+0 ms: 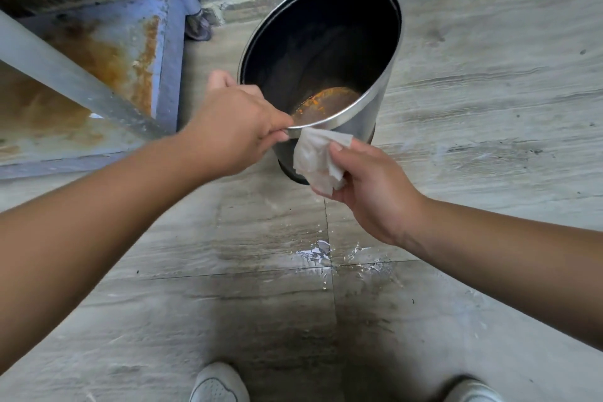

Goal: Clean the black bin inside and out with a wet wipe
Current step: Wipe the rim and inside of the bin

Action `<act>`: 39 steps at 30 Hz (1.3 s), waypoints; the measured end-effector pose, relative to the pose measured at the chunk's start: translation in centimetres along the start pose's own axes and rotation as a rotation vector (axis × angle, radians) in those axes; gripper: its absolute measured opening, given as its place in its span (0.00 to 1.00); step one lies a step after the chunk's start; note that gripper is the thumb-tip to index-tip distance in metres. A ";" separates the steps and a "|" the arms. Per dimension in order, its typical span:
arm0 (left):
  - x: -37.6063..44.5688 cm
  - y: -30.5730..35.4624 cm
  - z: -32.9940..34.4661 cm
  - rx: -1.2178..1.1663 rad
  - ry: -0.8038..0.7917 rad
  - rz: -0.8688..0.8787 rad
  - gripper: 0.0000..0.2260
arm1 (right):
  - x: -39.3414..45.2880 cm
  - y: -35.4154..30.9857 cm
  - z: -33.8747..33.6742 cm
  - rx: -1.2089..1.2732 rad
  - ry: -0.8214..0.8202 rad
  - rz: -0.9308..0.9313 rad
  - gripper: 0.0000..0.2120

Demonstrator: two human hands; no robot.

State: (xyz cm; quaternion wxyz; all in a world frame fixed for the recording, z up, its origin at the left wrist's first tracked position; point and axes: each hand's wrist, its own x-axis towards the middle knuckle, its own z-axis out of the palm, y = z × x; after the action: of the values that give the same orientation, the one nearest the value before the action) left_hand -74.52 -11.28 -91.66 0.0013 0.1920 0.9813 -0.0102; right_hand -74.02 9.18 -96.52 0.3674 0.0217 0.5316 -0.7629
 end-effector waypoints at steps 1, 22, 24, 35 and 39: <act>-0.1 1.1 0.0 -0.002 -0.012 -0.028 0.08 | -0.4 -0.2 -0.1 0.037 -0.038 0.006 0.13; 5.5 2.6 -5.1 -1.780 0.013 -0.555 0.11 | 1.3 -10.9 -1.4 0.004 0.012 -0.281 0.15; 5.8 2.8 -4.9 -1.820 0.092 -0.609 0.08 | 2.0 -10.9 -1.1 -0.082 0.030 -0.245 0.17; 4.9 2.3 -3.0 -1.452 0.029 -0.533 0.10 | 2.8 -10.9 -3.0 -0.546 0.070 -0.338 0.15; 4.4 2.0 -2.9 -1.426 0.116 -0.406 0.15 | 2.2 -10.7 -3.3 -0.573 -0.038 -0.399 0.17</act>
State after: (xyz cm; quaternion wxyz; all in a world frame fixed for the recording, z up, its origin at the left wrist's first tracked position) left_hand -77.85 -7.74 -88.88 0.0717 -0.0405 0.7645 0.6393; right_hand -83.04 12.51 -90.39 0.2120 -0.2007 0.7109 -0.6399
